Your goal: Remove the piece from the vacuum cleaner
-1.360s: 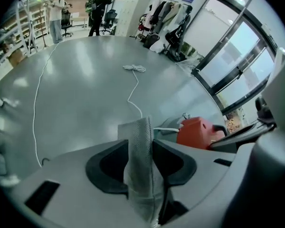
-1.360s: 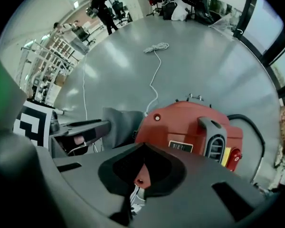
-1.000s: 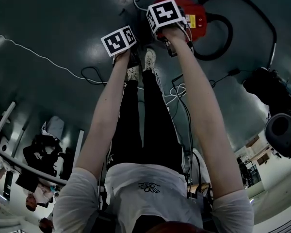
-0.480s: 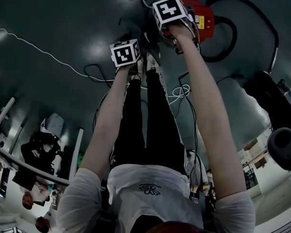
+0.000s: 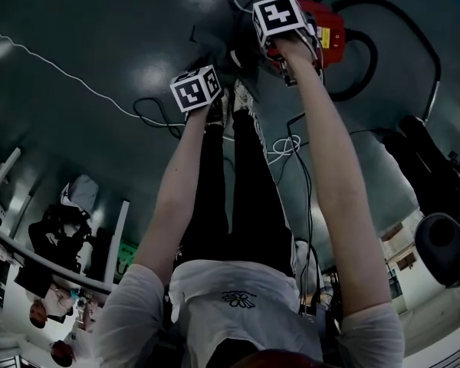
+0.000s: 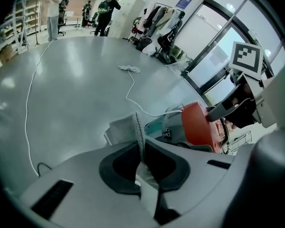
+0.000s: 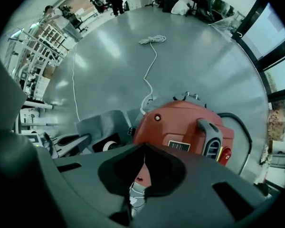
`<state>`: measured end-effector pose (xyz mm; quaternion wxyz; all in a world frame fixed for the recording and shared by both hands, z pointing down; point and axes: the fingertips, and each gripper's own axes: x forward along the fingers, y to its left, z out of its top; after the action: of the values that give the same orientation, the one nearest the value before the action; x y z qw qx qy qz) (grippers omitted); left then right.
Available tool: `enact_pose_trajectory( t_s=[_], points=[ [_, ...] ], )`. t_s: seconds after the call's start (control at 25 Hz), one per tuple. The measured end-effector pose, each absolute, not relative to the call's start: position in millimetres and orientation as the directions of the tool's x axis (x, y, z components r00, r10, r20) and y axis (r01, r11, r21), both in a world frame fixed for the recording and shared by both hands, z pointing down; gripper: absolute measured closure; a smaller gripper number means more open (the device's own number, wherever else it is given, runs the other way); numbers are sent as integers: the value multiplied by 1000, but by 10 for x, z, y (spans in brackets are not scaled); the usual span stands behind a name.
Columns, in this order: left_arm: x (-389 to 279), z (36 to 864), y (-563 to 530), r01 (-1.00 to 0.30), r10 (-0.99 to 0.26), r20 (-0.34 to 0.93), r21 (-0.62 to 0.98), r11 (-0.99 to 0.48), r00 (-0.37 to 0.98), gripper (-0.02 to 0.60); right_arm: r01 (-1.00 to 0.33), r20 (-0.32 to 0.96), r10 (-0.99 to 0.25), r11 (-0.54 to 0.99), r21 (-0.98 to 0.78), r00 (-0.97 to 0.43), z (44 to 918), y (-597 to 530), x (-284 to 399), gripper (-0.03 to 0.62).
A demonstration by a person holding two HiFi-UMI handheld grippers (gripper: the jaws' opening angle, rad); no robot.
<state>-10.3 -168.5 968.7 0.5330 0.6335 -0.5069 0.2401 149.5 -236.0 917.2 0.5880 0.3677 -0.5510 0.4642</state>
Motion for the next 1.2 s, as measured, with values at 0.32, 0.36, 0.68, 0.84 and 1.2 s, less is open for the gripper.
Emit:
enact_pose_trajectory(
  t_s=[0.32, 0.36, 0.68, 0.84, 1.2],
  points=[
    [-93, 9603, -1638, -904, -406, 830, 427, 20, 383, 557, -957, 985, 150, 264, -119, -81, 9144, -2359, 1514, 583],
    [-92, 9594, -1626, -905, -410, 828, 426, 19, 381, 557, -957, 986, 148, 268, -112, -74, 9138, -2358, 1514, 583],
    [-107, 9580, -1561, -894, -429, 809, 447, 7, 401, 557, -938, 987, 152, 333, -93, -44, 9174, -2354, 1483, 583],
    [-189, 9683, -1682, -903, -419, 810, 425, -63, 410, 557, -937, 989, 141, 336, -95, -49, 9168, -2361, 1463, 583],
    [-204, 9688, -1674, -907, -410, 810, 394, -148, 419, 555, -918, 989, 149, 392, -53, 6, 9158, -2361, 1465, 584]
  ],
)
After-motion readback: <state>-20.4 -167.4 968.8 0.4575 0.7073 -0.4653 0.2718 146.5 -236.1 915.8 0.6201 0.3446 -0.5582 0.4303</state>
